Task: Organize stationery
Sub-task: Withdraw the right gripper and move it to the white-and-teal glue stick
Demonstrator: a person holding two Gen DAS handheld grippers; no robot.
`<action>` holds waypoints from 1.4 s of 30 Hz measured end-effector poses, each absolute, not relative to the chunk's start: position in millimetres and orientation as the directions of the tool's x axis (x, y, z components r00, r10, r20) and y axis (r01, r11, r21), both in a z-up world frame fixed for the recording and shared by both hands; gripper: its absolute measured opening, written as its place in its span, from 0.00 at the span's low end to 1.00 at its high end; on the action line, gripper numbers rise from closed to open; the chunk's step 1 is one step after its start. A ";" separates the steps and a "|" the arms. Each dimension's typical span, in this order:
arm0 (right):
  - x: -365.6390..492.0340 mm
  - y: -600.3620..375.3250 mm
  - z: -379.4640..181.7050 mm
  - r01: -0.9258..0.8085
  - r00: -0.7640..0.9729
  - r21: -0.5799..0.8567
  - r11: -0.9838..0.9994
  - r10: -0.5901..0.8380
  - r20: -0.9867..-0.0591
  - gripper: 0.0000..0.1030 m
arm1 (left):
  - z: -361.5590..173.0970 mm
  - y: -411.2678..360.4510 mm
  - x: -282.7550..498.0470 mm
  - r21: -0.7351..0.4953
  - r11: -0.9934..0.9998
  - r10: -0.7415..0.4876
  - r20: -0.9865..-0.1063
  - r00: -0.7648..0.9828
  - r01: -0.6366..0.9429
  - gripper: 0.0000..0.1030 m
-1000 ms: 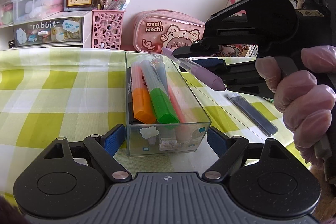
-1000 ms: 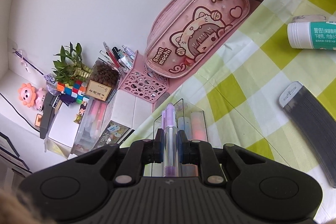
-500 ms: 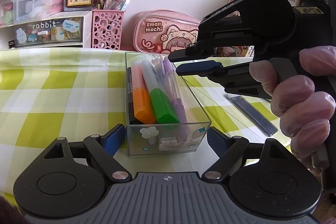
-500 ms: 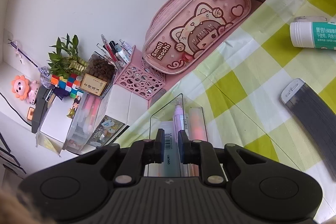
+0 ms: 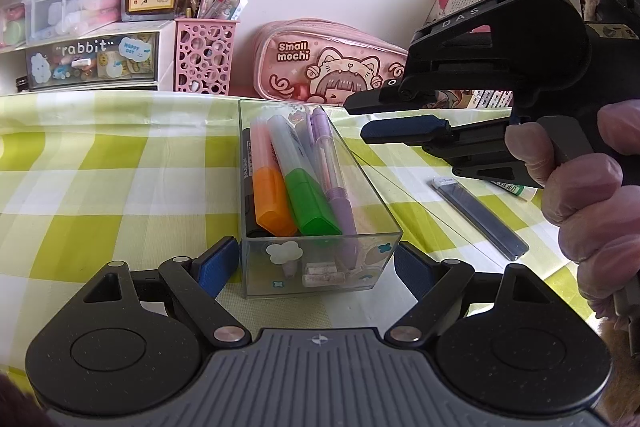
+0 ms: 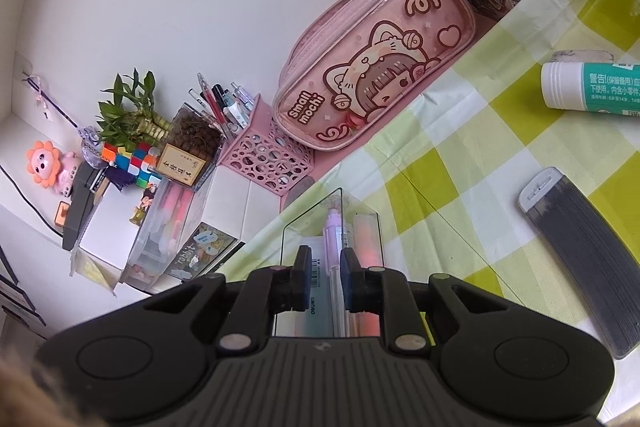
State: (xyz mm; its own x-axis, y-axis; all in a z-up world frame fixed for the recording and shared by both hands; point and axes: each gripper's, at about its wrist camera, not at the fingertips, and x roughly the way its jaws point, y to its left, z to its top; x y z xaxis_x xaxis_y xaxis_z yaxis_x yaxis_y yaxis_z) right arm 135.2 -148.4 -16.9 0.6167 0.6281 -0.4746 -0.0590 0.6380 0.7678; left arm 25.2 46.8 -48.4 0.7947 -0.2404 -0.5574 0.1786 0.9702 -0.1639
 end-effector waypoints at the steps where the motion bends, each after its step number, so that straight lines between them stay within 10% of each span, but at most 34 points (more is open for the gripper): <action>1: 133.9 -150.9 -16.6 -0.063 0.621 0.764 0.642 0.624 -0.474 0.52 | -48.4 46.8 25.4 -0.163 0.970 -0.240 -0.558 0.795 0.179 0.80; 23: 119.1 -212.3 -28.8 -0.017 0.656 0.698 0.716 0.535 -0.532 0.67 | -48.5 48.3 26.5 -0.158 0.971 -0.238 -0.560 0.794 0.180 0.80; 42: 90.3 -262.2 -16.3 -0.036 0.758 0.373 0.927 0.269 -0.595 0.83 | -48.7 48.4 26.8 -0.158 0.971 -0.239 -0.560 0.794 0.181 0.80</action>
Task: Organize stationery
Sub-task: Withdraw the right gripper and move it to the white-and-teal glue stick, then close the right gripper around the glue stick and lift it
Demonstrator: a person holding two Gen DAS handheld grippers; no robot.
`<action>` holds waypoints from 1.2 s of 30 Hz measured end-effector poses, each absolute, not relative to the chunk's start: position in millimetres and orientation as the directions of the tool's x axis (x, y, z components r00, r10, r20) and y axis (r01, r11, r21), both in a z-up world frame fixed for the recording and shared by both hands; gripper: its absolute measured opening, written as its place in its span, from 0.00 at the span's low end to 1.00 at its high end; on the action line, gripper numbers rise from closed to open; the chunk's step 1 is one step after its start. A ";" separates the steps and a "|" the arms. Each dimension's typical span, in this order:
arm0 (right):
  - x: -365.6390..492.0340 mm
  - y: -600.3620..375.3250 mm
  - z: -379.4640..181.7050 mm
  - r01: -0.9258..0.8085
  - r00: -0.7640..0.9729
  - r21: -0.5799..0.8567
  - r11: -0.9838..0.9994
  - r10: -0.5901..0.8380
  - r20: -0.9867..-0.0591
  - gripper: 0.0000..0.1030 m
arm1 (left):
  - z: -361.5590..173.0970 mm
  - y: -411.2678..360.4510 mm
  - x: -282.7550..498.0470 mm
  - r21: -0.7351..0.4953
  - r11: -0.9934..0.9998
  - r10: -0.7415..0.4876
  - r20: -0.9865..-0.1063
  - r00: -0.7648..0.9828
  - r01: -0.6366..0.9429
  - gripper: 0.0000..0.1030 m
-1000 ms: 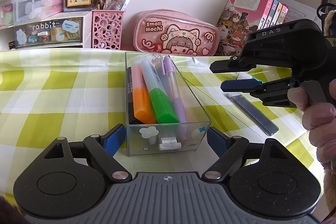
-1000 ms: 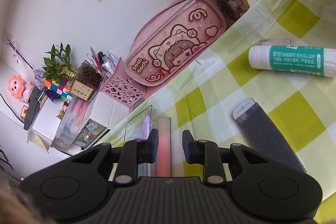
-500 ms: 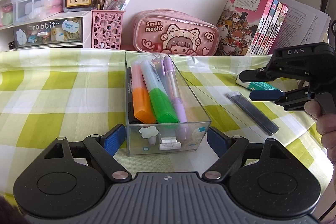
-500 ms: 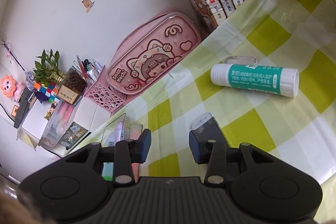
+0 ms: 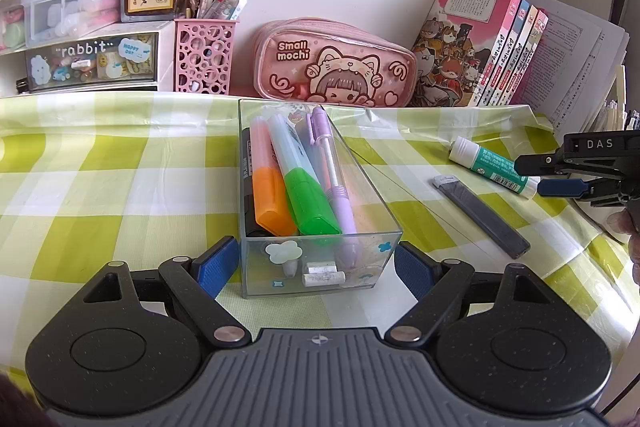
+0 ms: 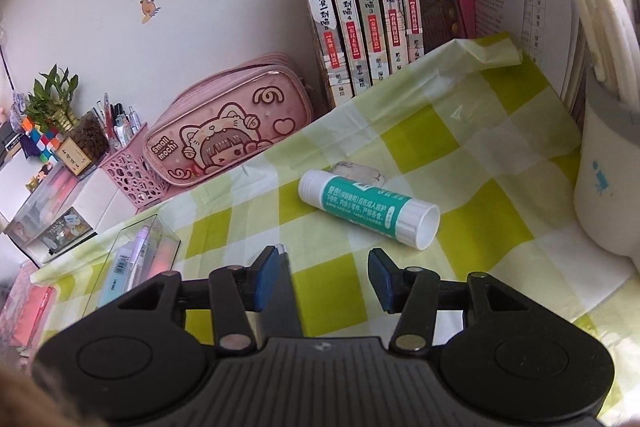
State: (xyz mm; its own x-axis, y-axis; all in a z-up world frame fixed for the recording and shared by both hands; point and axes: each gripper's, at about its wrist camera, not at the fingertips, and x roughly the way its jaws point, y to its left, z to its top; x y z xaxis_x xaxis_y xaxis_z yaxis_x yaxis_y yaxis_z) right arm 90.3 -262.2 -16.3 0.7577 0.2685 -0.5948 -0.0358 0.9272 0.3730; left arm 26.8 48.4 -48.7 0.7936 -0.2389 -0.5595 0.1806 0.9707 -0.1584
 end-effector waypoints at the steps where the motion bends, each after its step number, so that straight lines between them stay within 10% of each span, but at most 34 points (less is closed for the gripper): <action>1: 89.4 -264.1 -14.6 -0.035 0.770 0.348 0.937 0.247 -0.589 0.84 | -48.7 48.4 26.8 -0.158 0.971 -0.239 -0.560 0.794 0.181 0.80; 36: 109.0 -211.0 -28.7 -0.276 0.707 0.175 0.945 0.323 -0.629 0.84 | -49.0 47.5 27.6 -0.161 0.970 -0.243 -0.560 0.792 0.184 0.82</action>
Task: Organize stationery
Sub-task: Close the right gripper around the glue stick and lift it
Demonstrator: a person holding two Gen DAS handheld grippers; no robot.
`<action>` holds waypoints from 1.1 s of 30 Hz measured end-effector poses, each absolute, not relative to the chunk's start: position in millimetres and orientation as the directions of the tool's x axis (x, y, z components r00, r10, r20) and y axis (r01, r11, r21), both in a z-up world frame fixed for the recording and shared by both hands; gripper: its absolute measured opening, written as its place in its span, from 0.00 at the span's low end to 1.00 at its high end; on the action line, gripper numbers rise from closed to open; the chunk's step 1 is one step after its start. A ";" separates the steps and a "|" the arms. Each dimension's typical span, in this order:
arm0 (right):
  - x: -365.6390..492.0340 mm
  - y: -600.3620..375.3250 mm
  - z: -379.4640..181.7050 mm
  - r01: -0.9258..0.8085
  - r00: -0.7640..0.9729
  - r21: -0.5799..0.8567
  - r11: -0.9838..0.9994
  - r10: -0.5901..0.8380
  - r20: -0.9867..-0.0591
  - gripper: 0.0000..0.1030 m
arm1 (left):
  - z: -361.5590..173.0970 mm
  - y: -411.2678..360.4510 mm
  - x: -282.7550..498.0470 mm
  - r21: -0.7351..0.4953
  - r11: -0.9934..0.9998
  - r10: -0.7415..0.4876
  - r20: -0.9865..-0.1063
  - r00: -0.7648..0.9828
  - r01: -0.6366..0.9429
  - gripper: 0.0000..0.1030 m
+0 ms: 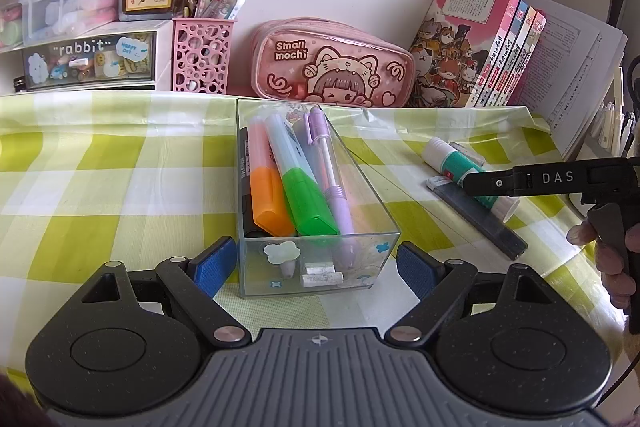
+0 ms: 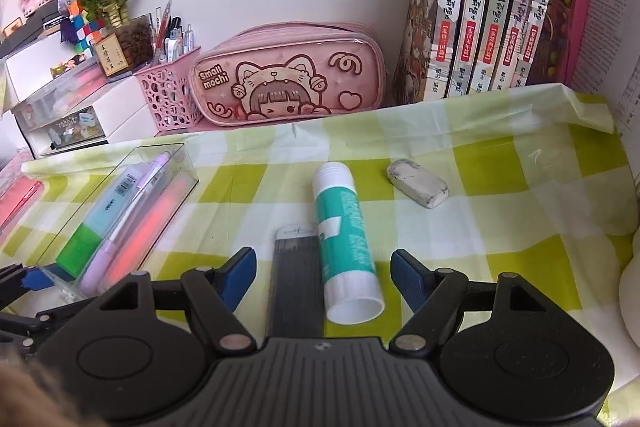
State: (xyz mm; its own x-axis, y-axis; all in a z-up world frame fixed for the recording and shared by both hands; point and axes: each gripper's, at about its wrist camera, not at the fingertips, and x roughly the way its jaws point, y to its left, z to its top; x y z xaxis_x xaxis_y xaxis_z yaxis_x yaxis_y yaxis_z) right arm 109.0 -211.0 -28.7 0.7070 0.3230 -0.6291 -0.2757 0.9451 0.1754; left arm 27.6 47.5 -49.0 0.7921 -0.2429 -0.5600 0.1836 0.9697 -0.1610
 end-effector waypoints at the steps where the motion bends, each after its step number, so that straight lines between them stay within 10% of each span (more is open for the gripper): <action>1: 111.0 -211.3 -28.4 -0.267 0.709 0.178 0.947 0.318 -0.630 0.84 | -49.0 47.6 27.5 -0.161 0.970 -0.243 -0.560 0.792 0.184 0.82; 14: 134.6 -202.2 -36.5 -0.204 0.715 0.194 0.960 0.281 -0.640 0.64 | -49.0 47.8 27.5 -0.161 0.970 -0.243 -0.560 0.792 0.184 0.82; 33: 136.4 -202.8 -36.5 -0.097 0.724 0.290 0.952 0.267 -0.636 0.60 | -49.0 48.0 27.6 -0.162 0.970 -0.244 -0.560 0.792 0.184 0.82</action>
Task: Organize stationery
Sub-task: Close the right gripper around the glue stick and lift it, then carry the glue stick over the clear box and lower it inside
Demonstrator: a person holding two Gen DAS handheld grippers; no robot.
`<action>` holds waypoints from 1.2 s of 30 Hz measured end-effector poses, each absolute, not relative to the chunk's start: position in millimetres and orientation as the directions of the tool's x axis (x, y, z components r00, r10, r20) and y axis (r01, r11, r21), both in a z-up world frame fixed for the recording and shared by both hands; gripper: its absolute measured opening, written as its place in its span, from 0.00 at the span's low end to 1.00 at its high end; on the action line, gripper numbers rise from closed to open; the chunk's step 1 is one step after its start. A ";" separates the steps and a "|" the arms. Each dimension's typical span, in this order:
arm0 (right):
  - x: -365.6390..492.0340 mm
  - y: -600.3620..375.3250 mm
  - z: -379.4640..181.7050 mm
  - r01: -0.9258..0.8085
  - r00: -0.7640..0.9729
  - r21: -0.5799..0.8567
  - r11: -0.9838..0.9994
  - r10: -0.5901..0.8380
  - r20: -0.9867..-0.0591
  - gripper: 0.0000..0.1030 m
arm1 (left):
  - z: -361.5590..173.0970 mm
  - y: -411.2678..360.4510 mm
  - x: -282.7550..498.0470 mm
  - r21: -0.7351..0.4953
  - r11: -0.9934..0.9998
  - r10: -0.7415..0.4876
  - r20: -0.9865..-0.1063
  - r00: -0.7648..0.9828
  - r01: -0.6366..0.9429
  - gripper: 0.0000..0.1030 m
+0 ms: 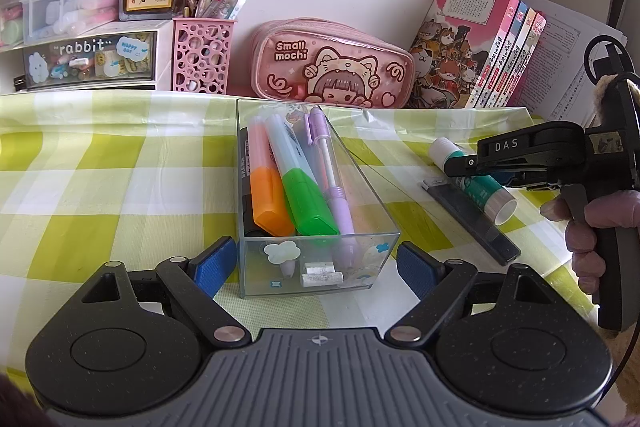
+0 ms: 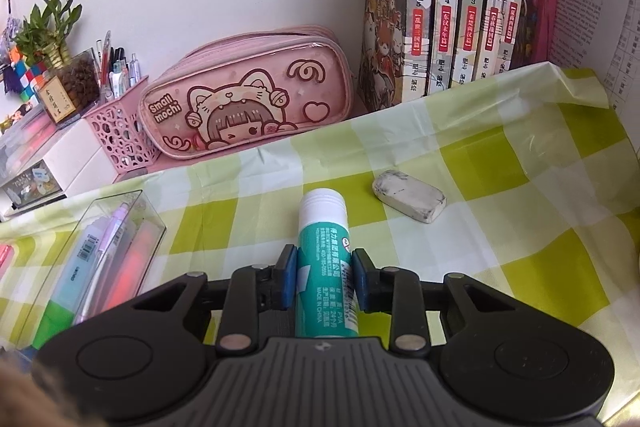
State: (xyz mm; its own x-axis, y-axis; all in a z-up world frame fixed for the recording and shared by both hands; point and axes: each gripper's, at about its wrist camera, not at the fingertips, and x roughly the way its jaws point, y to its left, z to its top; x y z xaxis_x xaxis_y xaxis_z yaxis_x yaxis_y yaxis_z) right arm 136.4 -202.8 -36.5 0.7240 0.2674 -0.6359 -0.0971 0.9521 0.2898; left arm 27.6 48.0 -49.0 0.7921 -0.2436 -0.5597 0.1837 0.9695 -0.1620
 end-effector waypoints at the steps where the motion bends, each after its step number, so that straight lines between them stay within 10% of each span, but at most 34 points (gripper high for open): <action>1: 136.5 -204.6 -36.0 -0.090 0.722 0.314 0.945 0.279 -0.633 0.60 | -48.9 48.1 27.5 -0.162 0.970 -0.244 -0.560 0.792 0.184 0.82; 36: 139.9 -150.9 -14.6 -0.066 0.595 0.752 0.656 0.631 -0.498 0.60 | -49.2 45.7 26.7 -0.173 0.968 -0.249 -0.555 0.794 0.183 0.82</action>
